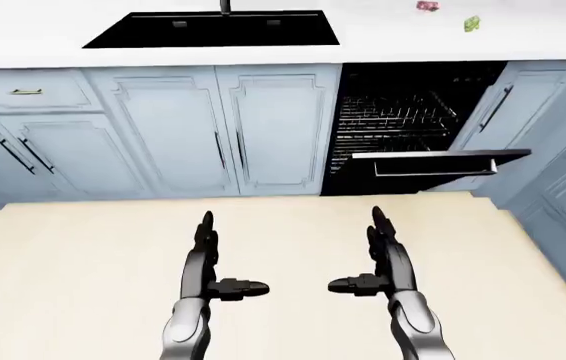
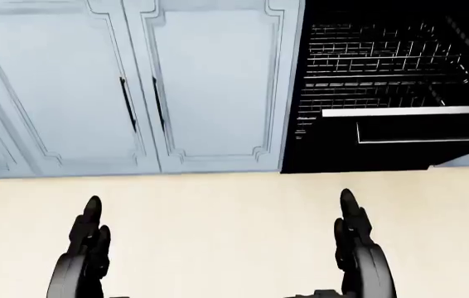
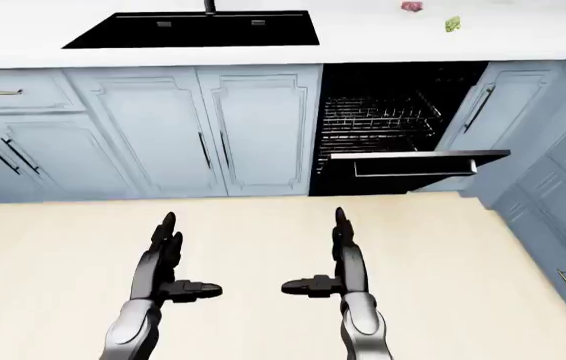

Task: Close the dishwasher door

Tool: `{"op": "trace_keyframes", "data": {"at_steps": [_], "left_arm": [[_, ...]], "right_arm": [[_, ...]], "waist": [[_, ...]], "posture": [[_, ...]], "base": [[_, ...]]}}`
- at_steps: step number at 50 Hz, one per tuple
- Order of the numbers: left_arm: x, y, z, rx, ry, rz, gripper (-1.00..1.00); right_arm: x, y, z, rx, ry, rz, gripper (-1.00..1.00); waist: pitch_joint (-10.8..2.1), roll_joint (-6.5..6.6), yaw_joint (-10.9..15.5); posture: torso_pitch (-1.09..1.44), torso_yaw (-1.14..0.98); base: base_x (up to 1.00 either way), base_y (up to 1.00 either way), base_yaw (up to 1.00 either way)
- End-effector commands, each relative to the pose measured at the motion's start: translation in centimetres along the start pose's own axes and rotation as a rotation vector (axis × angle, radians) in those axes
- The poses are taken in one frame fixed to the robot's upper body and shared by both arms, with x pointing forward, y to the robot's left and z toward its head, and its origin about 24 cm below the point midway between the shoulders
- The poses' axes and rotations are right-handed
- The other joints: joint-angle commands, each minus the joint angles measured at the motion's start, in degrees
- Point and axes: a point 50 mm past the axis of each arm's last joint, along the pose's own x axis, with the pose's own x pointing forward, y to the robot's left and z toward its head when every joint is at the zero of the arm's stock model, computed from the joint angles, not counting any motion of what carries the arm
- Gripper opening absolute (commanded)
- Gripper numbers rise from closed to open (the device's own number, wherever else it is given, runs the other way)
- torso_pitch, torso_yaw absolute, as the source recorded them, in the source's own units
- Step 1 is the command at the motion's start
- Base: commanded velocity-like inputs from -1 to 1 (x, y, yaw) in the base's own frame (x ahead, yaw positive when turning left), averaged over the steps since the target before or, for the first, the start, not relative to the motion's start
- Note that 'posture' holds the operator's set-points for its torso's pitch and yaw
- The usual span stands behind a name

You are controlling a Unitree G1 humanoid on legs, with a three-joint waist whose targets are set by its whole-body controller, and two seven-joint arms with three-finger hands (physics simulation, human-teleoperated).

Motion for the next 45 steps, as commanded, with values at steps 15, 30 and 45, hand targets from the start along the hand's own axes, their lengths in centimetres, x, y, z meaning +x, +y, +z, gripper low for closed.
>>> {"op": "trace_keyframes", "data": {"at_steps": [15, 30, 45], "left_arm": [[0.3, -0.1, 3.5, -0.001, -0.171, -0.008, 1.00], [1.2, -0.3, 10.7, 0.050, -0.200, -0.030, 1.00], [1.0, 2.3, 22.8, 0.085, -0.284, -0.029, 1.00]], "right_arm": [[0.1, 0.3, 3.2, 0.001, -0.178, 0.022, 1.00], [0.3, -0.6, 7.8, -0.104, -0.179, 0.030, 1.00], [0.2, -2.2, 21.1, -0.157, -0.243, 0.091, 1.00]], "waist": [[-4.57, -0.23, 0.4], [-5.12, -0.26, 0.4], [-4.62, -0.28, 0.3]], "posture": [[0.00, 0.00], [0.00, 0.00], [0.00, 0.00]], "base": [[0.00, 0.00, 0.00], [0.00, 0.00, 0.00], [0.00, 0.00, 0.00]]}}
